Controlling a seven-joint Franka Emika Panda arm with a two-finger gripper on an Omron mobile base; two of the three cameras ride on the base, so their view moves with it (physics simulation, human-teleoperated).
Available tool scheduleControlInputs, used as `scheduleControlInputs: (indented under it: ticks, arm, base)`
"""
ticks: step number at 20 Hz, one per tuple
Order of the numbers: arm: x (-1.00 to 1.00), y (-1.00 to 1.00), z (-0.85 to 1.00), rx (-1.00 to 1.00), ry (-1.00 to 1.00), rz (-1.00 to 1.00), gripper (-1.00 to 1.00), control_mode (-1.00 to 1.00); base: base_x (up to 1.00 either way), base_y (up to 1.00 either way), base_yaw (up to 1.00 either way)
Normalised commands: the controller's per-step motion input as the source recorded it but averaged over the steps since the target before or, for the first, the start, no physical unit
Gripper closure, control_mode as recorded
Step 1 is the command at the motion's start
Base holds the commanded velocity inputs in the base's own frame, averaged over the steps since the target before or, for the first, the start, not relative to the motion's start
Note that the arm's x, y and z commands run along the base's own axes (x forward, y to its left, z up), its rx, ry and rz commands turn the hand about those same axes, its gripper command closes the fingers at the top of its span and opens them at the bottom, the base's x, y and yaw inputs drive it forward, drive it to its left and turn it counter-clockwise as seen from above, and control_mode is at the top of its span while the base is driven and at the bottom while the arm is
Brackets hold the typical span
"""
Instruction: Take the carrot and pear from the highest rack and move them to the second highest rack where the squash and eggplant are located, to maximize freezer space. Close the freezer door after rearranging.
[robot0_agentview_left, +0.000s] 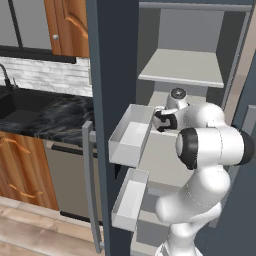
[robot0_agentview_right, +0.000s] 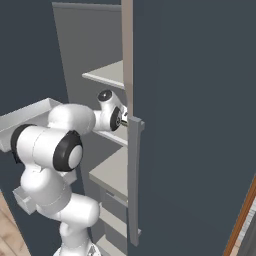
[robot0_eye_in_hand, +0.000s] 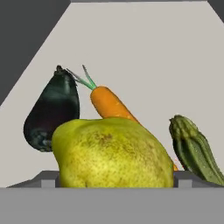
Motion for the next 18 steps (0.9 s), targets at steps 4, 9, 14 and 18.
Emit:
scheduleControlInputs:
  ticks: [4,9,14,18]
  arm:
    - [0.38,-0.12,-0.4,0.0,0.0,0.06,1.0,-1.0]
    - [0.17,-0.03,-0.47,0.0,0.0,0.04,-1.0,-1.0]
    - [0.0,0.0,-0.25,0.0,0.0,0.0,-1.0,-1.0]
    - [-0.17,0.07,-0.1,-0.01,0.0,0.0,-1.0,-1.0]
  base:
    - [0.0,0.0,0.0]
    - [0.0,0.0,0.0]
    - [0.0,0.0,0.0]
    - [0.0,0.0,0.0]
